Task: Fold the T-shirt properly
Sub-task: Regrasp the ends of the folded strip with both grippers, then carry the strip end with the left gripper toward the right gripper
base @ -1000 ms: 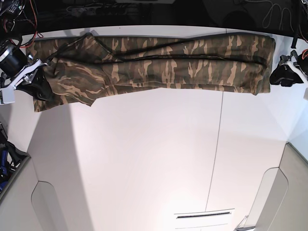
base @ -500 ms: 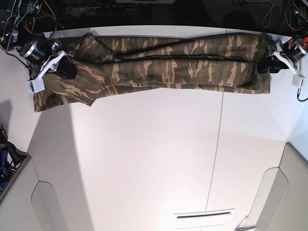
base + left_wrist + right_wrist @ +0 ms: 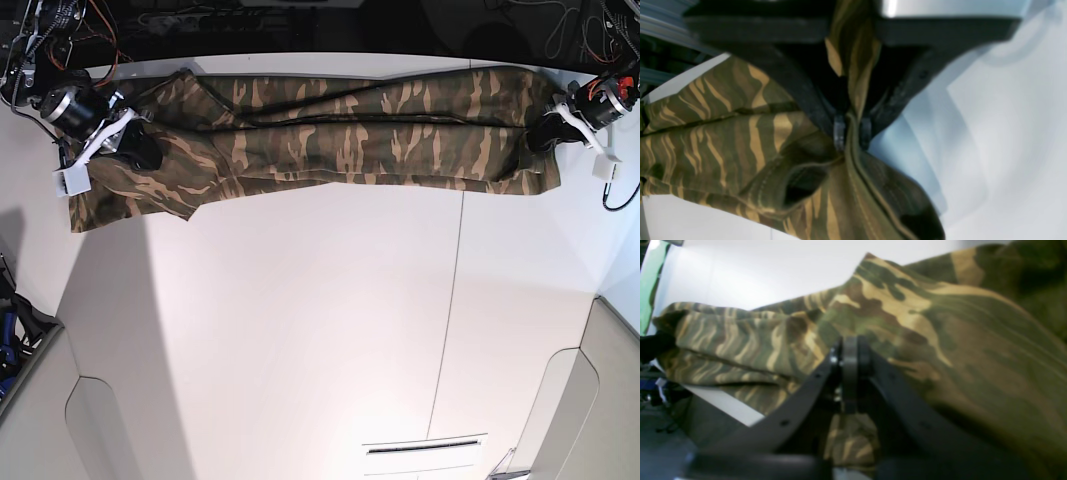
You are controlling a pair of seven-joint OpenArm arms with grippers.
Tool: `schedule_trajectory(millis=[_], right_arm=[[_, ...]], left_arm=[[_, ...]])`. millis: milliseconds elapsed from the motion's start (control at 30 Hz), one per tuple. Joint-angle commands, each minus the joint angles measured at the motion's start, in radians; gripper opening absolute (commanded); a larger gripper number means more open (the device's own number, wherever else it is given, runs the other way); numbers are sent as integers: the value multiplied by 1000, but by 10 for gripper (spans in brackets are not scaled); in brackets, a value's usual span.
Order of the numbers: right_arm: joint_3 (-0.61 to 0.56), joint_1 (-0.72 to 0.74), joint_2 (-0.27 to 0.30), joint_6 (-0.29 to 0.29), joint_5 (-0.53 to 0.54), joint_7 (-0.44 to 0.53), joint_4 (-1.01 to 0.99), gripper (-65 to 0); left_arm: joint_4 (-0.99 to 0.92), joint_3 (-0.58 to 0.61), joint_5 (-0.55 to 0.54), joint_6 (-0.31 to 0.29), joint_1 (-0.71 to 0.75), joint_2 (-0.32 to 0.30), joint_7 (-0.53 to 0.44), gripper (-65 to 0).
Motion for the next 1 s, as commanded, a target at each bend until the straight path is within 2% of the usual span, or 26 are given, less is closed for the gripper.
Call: schedule_trajectory(millis=[0,233,367,533,700,800,967], right_arm=[[5,7,11,6,31,18,33,-650],[33,7,11,8,31,-4,126,-650],[36,7,11,8,26,-3,137,-650],[36,7,11,8,23,-4,137,-650],[50,7,11,8,23,-7,137,-650],[94,7,11,7,24,-7,137,-650],[223,7,11,7,27,-7,137,-650]], left_arm=[[11,-20,-20,-6,-22,-28,-19,-650],[69,-94,-32,-6,-65,-98,39,-650],[192,-94,-111,-6,-64,-129,123,-650],[360,-62,-150,1,-64,-102,132,-650],[441,56,-143,0,-65,-66,111,-650],[460,148,-101,1,-69,-20,74,-650],[462,276,-53,1,-94,79,73,-650]])
